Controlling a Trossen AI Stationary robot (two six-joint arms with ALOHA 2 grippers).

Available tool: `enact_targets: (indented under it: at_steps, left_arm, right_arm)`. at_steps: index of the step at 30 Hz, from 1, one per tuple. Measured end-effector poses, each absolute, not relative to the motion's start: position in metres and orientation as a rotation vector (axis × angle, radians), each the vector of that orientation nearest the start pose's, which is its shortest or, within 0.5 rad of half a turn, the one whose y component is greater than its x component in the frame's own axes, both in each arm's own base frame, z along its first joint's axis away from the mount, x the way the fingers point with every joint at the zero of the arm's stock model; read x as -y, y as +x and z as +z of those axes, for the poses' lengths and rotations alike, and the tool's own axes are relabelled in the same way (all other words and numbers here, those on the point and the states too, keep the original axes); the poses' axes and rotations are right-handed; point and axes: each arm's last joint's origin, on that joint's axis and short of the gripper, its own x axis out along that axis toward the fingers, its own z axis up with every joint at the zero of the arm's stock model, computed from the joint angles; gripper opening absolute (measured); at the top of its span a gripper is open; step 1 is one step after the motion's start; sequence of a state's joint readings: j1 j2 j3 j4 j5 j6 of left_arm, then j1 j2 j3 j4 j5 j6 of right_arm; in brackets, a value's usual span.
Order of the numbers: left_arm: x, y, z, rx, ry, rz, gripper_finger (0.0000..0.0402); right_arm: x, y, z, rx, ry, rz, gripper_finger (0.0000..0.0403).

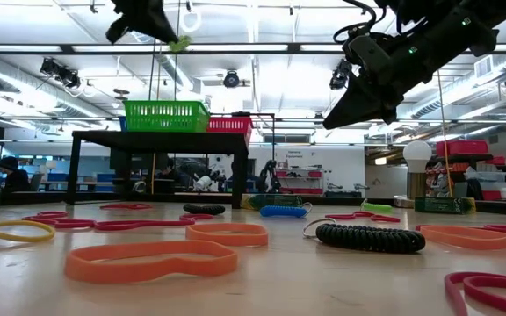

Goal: Pick & Place Office Desk Supplies
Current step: Put the green spring keychain into the blue bin

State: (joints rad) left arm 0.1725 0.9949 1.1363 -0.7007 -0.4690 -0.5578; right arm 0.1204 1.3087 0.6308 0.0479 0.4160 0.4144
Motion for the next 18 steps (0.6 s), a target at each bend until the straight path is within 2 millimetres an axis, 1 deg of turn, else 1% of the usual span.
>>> enact_targets:
  at_steps: [2,6,8,11,14,18]
  left_arm:
    - [-0.068,0.176,0.375,-0.38,-0.426,0.871,0.0011]
    - [-0.113,0.156,0.371,-0.418,-0.436,1.024,0.0011]
    - [-0.134,0.148,0.366,-0.466,-0.436,1.077,0.0011]
    - [-0.164,0.14,0.354,-0.543,-0.449,1.109,0.0011]
    - [-0.188,0.134,0.339,-0.633,-0.485,1.119,0.0011]
    - [-0.209,0.129,0.324,-0.714,-0.503,1.13,0.0011]
  right_arm:
    - [-0.019,0.256,0.196,-0.538,0.231,-0.405,0.0009]
    - [-0.019,0.256,0.196,-0.538,0.231,-0.405,0.0009]
    - [-0.019,0.256,0.196,-0.538,0.231,-0.405,0.0009]
    - [-0.019,0.256,0.196,-0.538,0.231,-0.405,0.0009]
    - [-0.019,0.256,0.196,-0.538,0.231,-0.405,0.0009]
    - [-0.019,0.256,0.196,-0.541,0.218,-0.402,0.0009]
